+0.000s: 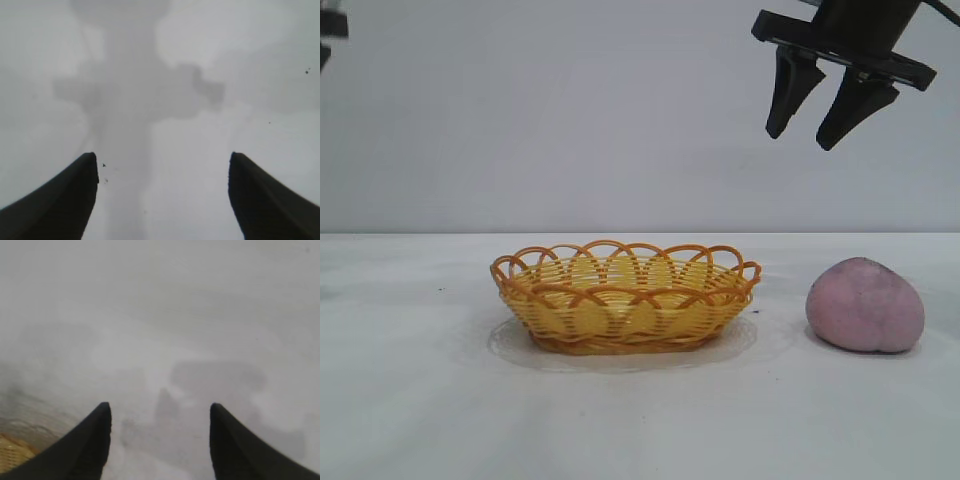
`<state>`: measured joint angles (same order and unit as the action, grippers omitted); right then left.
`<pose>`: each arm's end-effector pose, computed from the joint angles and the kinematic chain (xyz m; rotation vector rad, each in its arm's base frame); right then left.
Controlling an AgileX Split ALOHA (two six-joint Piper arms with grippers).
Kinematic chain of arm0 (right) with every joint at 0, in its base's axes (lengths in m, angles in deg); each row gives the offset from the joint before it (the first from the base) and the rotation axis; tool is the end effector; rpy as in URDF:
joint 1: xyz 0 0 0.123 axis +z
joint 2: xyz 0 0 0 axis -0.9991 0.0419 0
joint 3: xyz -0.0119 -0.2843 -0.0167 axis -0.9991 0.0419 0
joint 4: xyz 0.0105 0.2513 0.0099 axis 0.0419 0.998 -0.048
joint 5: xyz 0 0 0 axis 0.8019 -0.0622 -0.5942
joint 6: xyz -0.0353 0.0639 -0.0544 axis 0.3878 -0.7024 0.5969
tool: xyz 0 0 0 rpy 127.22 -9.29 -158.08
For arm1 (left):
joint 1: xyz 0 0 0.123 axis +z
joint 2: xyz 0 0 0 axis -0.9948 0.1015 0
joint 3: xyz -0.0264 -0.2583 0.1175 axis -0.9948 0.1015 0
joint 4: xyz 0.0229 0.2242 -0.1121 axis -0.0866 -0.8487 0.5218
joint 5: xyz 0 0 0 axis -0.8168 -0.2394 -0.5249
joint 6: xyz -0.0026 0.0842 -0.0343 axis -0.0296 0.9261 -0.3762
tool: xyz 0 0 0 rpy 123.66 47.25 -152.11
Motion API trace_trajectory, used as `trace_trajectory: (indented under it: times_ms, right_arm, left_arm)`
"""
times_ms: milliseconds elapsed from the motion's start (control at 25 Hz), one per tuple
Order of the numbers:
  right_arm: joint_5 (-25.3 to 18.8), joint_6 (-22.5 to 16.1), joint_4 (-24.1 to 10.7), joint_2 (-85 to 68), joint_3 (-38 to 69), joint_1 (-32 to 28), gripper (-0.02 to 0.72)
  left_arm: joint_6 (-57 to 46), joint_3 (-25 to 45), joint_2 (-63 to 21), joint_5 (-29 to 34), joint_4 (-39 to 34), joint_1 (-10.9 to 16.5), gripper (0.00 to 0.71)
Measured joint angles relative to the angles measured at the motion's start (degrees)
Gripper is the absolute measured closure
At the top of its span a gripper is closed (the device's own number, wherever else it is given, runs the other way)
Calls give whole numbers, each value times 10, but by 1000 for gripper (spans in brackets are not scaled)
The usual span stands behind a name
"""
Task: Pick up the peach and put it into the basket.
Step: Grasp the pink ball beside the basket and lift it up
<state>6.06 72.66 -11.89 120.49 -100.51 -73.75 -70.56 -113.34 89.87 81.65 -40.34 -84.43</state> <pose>0.3979 0.1224 0.2250 -0.3885 2.5703 0.4331 0.3870 0.0018 0.2809 0.0602 2.9324 0.0624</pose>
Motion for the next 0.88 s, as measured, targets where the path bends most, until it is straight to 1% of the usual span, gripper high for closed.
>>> trace_trajectory:
  times_ms: [120, 240, 360, 440, 680, 880]
  right_arm:
    - [0, 0, 0, 0, 0, 0, 325]
    - [0, 0, 0, 0, 0, 0, 325]
    - [-1, 0, 0, 0, 0, 0, 325]
    - [-1, 0, 0, 0, 0, 0, 325]
    - [-1, 0, 0, 0, 0, 0, 325]
    - [-1, 0, 0, 0, 0, 0, 325]
  left_arm:
    - [1, 7, -49, 0, 6, 0, 228]
    - [4, 45, -118, 1, 16, 0, 228]
    - [5, 118, -194, 2, 19, 0, 228]
    - [5, 180, -245, -5, 30, 0, 228]
    - [6, 354, -411, -45, 56, 0, 228]
    - [6, 478, -569, -46, 57, 0, 228]
